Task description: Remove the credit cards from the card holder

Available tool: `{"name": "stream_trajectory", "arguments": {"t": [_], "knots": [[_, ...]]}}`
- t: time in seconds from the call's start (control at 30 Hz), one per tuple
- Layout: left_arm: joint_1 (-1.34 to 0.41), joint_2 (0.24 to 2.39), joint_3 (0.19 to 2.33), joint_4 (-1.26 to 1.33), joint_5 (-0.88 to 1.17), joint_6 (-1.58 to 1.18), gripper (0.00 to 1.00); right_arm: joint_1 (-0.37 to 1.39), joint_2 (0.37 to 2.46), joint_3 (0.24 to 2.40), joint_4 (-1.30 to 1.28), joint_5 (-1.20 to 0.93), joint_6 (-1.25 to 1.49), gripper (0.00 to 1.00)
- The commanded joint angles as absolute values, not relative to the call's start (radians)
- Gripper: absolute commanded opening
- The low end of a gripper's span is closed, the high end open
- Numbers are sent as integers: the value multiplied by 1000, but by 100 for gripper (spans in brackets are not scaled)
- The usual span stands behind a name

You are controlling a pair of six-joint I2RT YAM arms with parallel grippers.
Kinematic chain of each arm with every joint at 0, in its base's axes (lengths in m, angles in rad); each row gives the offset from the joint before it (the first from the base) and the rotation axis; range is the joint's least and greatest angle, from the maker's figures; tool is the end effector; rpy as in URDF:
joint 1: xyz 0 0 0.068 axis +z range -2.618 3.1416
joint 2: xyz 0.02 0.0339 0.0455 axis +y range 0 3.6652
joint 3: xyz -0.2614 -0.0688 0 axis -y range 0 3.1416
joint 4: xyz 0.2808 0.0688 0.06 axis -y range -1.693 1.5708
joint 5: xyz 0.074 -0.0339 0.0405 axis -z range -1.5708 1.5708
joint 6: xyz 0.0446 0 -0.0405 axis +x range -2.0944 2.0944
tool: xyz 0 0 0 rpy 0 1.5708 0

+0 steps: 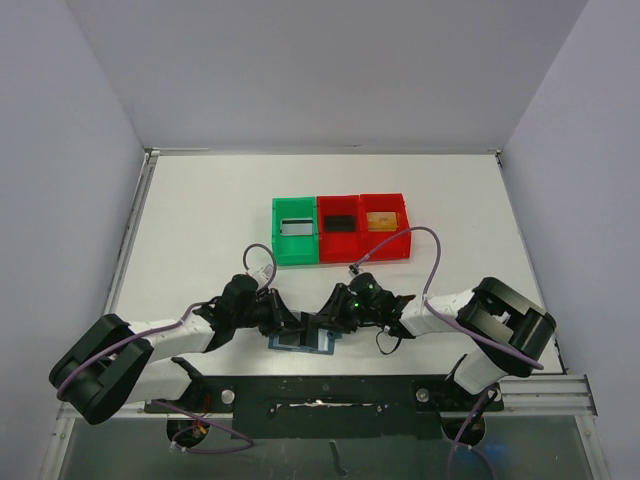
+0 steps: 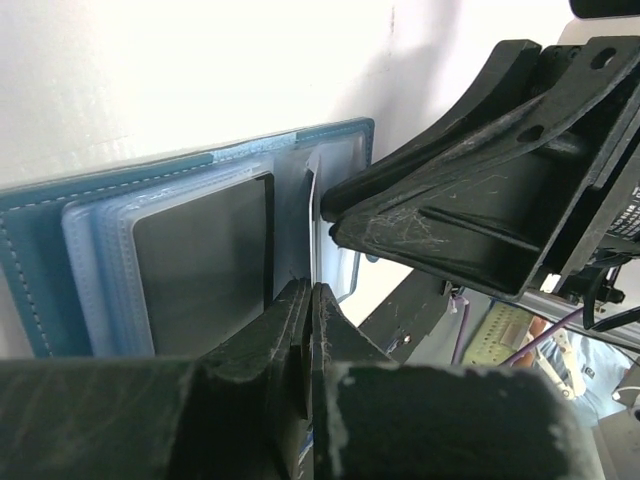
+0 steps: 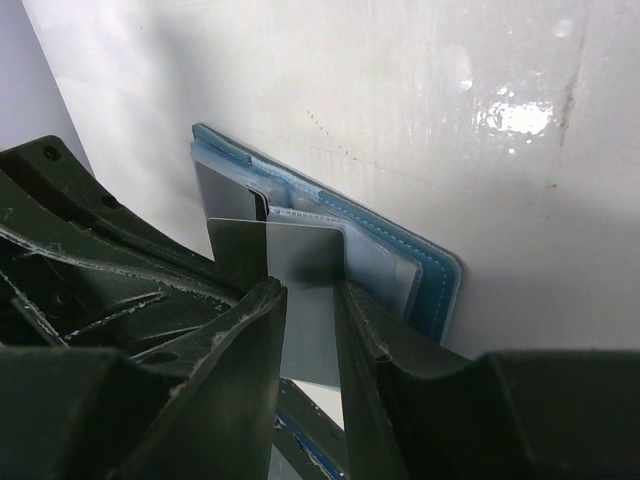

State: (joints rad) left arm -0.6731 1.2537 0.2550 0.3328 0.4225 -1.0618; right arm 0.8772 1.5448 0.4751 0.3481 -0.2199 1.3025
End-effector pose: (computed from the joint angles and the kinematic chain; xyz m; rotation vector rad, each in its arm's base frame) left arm 0.1693 -0.1584 0.0874 -0.2318 2.5546 -1.2997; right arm 0.1772 0.2284 0.0797 0.4342 2.6440 1.2093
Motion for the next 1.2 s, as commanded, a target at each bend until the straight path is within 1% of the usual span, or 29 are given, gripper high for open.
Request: {"name": "stream_trajectory", "arguments": {"t": [0.0, 0.1, 0.3, 0.5, 0.57, 0.63, 0.73, 0.77, 0.83, 0.93, 1.1, 1.17], "knots": [[-668, 1226, 299, 292, 411, -1025, 0, 877, 1528, 475, 243, -186, 1278, 29], [-667, 1214, 297, 285, 403, -1020, 0, 879, 1491, 505, 198, -163, 1237, 30], [-668, 1202, 298, 292, 402, -1023, 0, 884, 1412, 537, 216, -167, 1188, 34], [-668, 1183, 276, 309, 390, -1029, 0, 922, 1445, 524, 319, -167, 1246, 44], [-669, 1172, 272, 315, 389, -1029, 0, 929, 1468, 518, 345, -149, 1283, 45], [-666, 1164, 285, 269, 377, -1011, 0, 934, 1480, 491, 369, -66, 1352, 44], [-661, 1157, 295, 240, 377, -984, 0, 933, 1504, 437, 502, -46, 1419, 42], [-662, 1155, 293, 243, 381, -985, 0, 933, 1512, 435, 508, -43, 1428, 42], [-660, 1155, 290, 243, 378, -988, 0, 937, 1515, 461, 419, -5, 1446, 40], [-647, 1146, 341, 142, 356, -965, 0, 940, 1499, 500, 248, 71, 1489, 40], [-634, 1124, 410, 29, 354, -900, 0, 934, 1438, 555, 235, 101, 1396, 40], [-632, 1130, 417, 31, 355, -898, 0, 943, 1426, 583, 252, 102, 1363, 41]]}}
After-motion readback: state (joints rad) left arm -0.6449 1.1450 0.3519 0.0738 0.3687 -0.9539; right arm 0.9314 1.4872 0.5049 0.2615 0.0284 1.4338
